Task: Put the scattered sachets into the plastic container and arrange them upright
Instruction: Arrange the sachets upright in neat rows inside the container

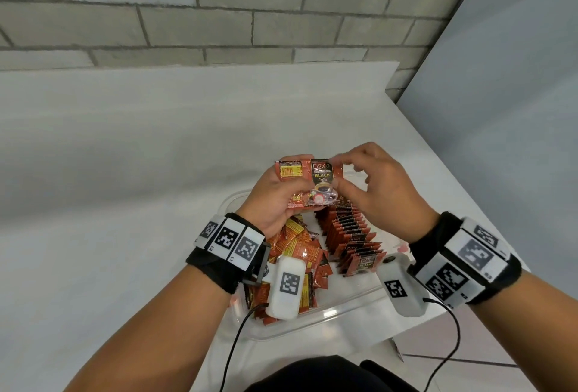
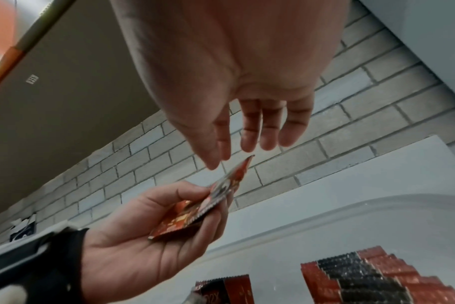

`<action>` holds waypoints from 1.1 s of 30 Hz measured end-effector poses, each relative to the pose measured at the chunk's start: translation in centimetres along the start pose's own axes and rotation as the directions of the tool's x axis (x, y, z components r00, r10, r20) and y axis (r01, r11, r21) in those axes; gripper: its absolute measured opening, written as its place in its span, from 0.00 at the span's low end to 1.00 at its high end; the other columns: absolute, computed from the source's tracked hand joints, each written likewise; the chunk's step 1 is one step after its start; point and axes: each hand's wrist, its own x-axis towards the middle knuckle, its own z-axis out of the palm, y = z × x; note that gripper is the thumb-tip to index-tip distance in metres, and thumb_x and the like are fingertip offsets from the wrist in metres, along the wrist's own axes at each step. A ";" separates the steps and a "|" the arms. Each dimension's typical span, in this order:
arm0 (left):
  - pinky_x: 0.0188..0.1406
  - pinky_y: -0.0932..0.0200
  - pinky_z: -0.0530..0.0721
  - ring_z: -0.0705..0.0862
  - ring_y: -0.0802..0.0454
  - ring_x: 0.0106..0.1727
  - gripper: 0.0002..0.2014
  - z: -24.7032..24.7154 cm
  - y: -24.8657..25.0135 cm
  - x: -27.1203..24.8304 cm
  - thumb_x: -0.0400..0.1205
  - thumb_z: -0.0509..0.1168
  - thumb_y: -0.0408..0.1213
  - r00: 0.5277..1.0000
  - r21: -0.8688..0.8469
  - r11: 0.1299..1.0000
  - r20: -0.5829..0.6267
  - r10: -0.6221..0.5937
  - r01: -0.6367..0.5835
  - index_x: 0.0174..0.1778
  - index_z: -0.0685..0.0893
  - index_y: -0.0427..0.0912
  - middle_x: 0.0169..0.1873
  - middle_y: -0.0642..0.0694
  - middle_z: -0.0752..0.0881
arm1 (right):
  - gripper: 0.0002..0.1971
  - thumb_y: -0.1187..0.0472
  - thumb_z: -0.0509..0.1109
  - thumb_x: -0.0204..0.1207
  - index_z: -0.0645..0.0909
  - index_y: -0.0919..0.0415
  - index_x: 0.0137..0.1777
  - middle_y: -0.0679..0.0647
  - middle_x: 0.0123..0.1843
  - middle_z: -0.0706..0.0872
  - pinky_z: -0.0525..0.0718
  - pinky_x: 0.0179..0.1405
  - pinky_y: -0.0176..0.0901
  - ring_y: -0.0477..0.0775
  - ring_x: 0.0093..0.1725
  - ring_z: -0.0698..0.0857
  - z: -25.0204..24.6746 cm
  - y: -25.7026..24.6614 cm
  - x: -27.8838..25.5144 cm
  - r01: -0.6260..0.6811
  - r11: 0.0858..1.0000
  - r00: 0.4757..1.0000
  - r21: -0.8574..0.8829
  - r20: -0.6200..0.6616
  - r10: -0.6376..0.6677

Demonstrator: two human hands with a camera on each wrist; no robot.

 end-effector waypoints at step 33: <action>0.31 0.56 0.85 0.86 0.49 0.33 0.19 0.1 0.1 0.2 0.82 0.65 0.40 0.994 -0.016 0.998 -0.092 -0.067 0.066 0.68 0.77 0.38 0.38 0.43 0.88 | 0.07 0.63 0.62 0.76 0.79 0.52 0.40 0.45 0.39 0.83 0.67 0.45 0.39 0.48 0.37 0.79 -0.1 3.9 -6.8 0.203 0.859 0.830 -0.470 0.548 0.104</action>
